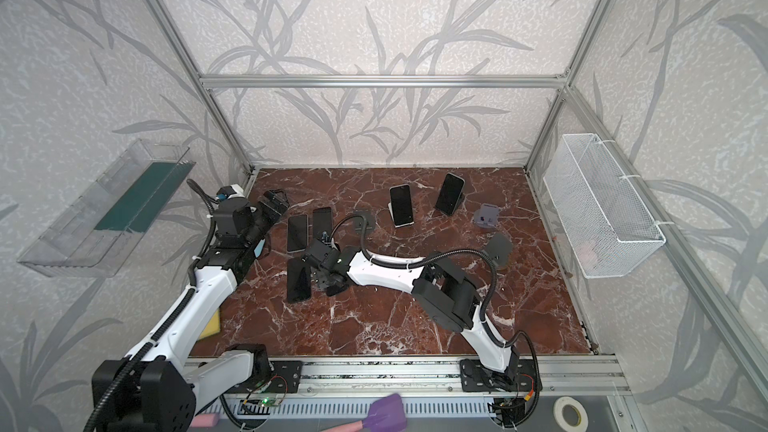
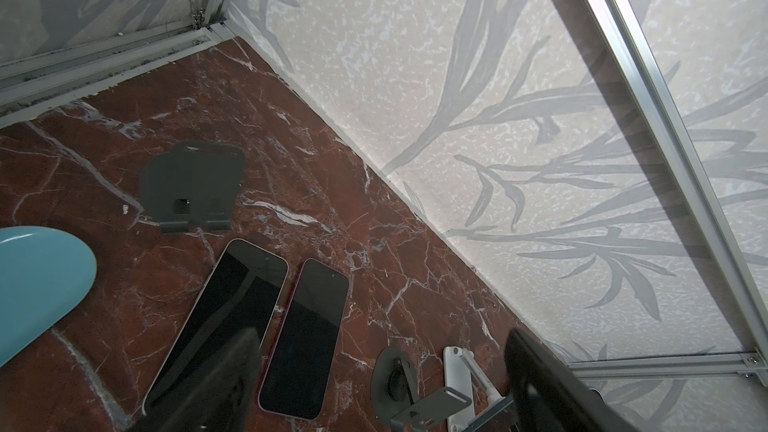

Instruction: Remove the phone from the phone stand

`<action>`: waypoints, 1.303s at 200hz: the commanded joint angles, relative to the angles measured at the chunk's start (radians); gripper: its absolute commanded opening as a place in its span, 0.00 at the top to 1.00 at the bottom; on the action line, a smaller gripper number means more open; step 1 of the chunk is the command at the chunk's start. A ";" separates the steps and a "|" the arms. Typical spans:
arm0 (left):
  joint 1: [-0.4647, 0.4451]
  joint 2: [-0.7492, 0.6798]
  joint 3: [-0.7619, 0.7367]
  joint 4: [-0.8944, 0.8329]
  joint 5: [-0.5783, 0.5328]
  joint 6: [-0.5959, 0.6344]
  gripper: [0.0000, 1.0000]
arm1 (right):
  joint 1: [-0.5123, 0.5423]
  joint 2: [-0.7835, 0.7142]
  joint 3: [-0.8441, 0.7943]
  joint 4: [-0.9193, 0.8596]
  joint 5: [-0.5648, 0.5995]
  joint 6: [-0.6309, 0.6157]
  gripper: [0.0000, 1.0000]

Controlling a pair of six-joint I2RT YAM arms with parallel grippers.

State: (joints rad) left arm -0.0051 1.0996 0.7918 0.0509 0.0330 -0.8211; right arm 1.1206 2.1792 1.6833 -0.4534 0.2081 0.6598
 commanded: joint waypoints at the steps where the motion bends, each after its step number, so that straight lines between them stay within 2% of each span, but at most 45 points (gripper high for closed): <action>1: 0.005 0.004 0.010 0.024 0.008 -0.010 0.08 | 0.008 0.028 0.052 0.002 0.011 0.018 0.29; 101: 0.013 0.007 0.008 0.030 0.025 -0.023 0.08 | 0.005 0.146 0.110 0.001 0.051 0.043 0.25; 130: 0.014 0.010 0.009 0.031 0.031 -0.030 0.08 | 0.002 0.188 0.160 -0.053 0.065 0.056 0.23; 175: 0.014 0.003 0.007 0.034 0.033 -0.032 0.08 | 0.003 0.191 0.146 -0.042 0.082 0.096 0.22; 260: 0.013 -0.001 0.007 0.035 0.035 -0.035 0.08 | -0.010 0.208 0.143 -0.020 0.018 0.188 0.22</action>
State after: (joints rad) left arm 0.0021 1.1069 0.7918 0.0612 0.0593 -0.8490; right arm 1.1179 2.3501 1.8378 -0.4534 0.2714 0.7937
